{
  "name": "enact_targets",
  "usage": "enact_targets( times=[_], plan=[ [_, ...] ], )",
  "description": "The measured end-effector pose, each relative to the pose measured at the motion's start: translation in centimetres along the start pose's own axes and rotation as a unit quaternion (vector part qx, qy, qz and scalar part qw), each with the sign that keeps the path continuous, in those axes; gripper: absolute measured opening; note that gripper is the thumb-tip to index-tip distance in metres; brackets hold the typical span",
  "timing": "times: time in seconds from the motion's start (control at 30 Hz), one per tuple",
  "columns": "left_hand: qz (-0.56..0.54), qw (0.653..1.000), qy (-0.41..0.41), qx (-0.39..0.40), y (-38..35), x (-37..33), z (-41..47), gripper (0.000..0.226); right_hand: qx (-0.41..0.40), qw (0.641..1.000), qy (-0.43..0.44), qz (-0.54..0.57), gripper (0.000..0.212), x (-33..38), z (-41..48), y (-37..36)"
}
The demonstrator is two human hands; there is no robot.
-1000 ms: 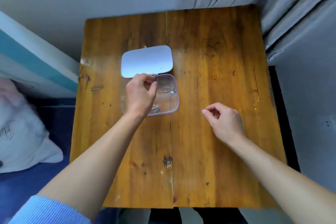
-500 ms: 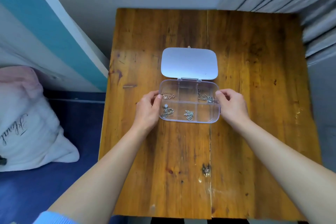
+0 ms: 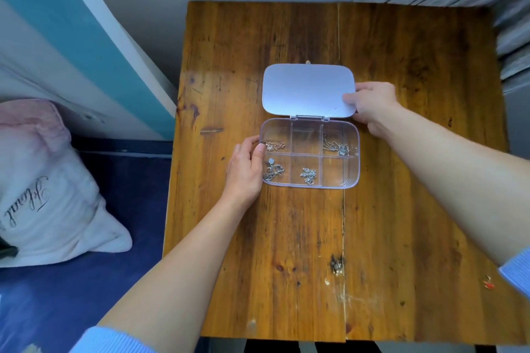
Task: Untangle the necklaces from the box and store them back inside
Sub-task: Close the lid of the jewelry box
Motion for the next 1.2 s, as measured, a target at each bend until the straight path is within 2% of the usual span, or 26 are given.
enact_targets(
  times=[0.13,0.23,0.37,0.53,0.63,0.73,0.83,0.97,1.03,1.2],
  plan=[
    [-0.01,1.0,0.011,-0.006,-0.1,0.2,0.2,0.038,-0.054,0.988,0.144,-0.015,0.024,0.8,-1.2,1.3],
    [-0.043,0.999,0.025,-0.001,0.0,0.4,0.3,0.037,-0.091,0.957,0.272,-0.036,0.019,0.2,-3.5,3.0],
    [-0.08,0.996,0.041,0.001,0.3,0.4,0.7,0.032,-0.102,0.912,0.381,-0.113,0.015,-2.7,-6.3,4.6],
    [-0.144,0.986,0.078,0.023,0.3,0.0,0.5,0.035,-0.085,0.829,0.484,-0.268,0.033,-6.2,-8.6,4.2],
    [-0.15,0.983,0.1,0.017,0.2,-0.4,0.2,0.052,-0.062,0.79,0.502,-0.347,0.047,-7.2,-9.2,3.6],
    [-0.111,0.988,0.106,-0.004,-0.1,-0.5,0.1,0.056,-0.067,0.768,0.514,-0.376,0.042,-7.6,-9.4,3.4],
    [-0.058,0.996,0.058,-0.018,-0.6,-0.3,0.0,0.051,-0.056,0.777,0.494,-0.385,0.041,-8.2,-9.5,3.3],
    [0.007,0.999,0.036,-0.032,-1.3,-0.2,-0.4,0.052,-0.044,0.83,0.443,-0.335,0.042,-8.8,-9.8,2.3],
    [0.061,0.997,0.021,-0.044,-2.0,-0.3,-0.5,0.055,-0.038,0.846,0.423,-0.323,0.048,-8.9,-9.6,1.6],
    [0.131,0.987,-0.027,-0.089,-3.1,-0.8,-0.9,0.062,-0.02,0.844,0.399,-0.357,0.058,-8.4,-9.2,0.8]
  ],
)
Point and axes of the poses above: each hand's wrist, its own z-axis towards the middle knuckle, its own y-axis out of the back of the hand, x = y × z, the point moved 3 cm from there along z, towards the middle knuckle, and after that the axes turned 14 degrees about -z, right-handed, at the moved point
